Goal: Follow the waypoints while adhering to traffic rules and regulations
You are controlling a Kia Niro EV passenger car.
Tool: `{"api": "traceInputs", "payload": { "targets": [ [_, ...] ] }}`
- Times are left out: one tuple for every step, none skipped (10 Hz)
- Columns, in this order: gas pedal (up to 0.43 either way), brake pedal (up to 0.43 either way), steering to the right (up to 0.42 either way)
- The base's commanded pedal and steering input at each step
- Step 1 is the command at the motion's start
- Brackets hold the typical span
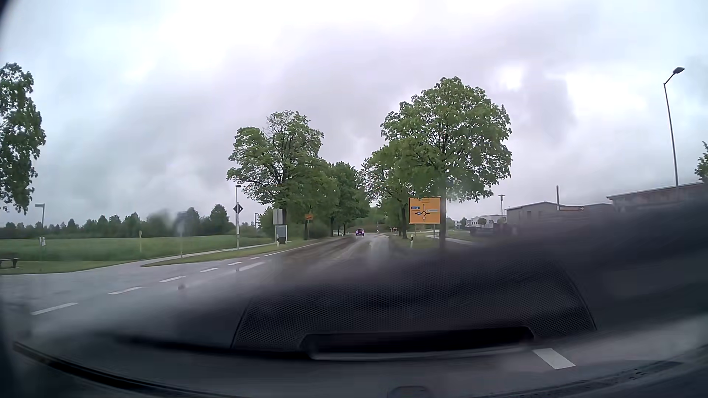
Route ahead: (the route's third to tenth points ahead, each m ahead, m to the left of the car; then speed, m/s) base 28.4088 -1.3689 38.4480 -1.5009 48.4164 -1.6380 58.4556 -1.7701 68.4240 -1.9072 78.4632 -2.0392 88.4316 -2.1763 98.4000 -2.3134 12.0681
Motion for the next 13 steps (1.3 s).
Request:
{"api": "traceInputs", "payload": {
  "targets": [
    [0.13, 0.0, 0.0],
    [0.13, 0.0, -0.001],
    [0.13, 0.0, -0.001],
    [0.13, 0.0, -0.001],
    [0.13, 0.0, -0.001],
    [0.13, 0.0, -0.001],
    [0.13, 0.0, -0.001],
    [0.13, 0.0, -0.001],
    [0.13, 0.0, -0.001],
    [0.13, 0.0, -0.001],
    [0.13, 0.0, -0.001],
    [0.13, 0.0, -0.001],
    [0.13, 0.0, -0.001]
  ]
}}
